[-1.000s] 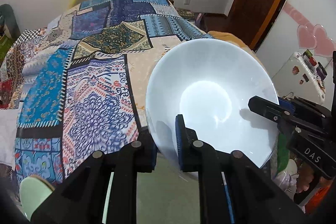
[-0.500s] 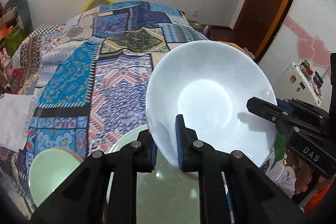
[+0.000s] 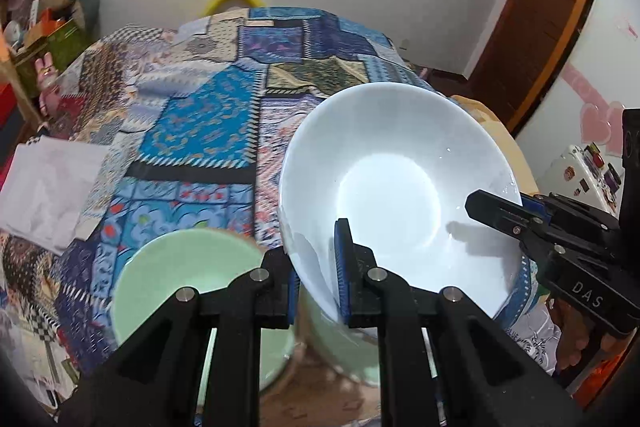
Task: Organize plates and bowls
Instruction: 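Lift the white spotted bowl with the left tool toward the right tool's stack, then lower the white bowl into the green bowl on the stack, open left tool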
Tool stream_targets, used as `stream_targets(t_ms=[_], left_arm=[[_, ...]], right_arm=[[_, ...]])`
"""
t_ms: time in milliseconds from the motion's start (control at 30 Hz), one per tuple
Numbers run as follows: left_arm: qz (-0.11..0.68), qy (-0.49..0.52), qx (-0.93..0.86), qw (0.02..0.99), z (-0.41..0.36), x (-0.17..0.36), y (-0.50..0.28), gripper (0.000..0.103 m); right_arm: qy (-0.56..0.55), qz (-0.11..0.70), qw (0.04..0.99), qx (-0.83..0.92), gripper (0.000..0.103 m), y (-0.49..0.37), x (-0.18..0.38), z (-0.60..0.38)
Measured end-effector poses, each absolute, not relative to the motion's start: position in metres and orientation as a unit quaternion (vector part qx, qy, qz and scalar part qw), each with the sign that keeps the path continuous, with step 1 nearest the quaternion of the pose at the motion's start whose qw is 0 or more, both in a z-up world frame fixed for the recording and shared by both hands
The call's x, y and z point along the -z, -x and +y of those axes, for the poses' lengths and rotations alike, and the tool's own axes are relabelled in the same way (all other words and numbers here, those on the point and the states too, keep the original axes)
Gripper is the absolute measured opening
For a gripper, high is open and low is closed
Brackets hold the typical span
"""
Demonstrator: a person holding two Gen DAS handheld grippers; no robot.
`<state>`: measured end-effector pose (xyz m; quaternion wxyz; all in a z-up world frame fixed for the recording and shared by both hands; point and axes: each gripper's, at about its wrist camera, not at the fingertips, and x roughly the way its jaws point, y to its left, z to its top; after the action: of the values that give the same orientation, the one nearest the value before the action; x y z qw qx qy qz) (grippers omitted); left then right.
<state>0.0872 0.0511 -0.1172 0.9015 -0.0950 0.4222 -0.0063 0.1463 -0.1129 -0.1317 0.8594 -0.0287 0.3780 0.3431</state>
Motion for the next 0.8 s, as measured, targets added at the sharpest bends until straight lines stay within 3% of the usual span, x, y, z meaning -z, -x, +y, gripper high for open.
stream_targets(t_ms=[800], left_arm=[[0.426,0.145,-0.059,0.891,0.148,0.154,-0.030,0.014]], right_arm=[[0.019,0.427,0.814,-0.392,0.019,-0.123,0.169,-0.037]])
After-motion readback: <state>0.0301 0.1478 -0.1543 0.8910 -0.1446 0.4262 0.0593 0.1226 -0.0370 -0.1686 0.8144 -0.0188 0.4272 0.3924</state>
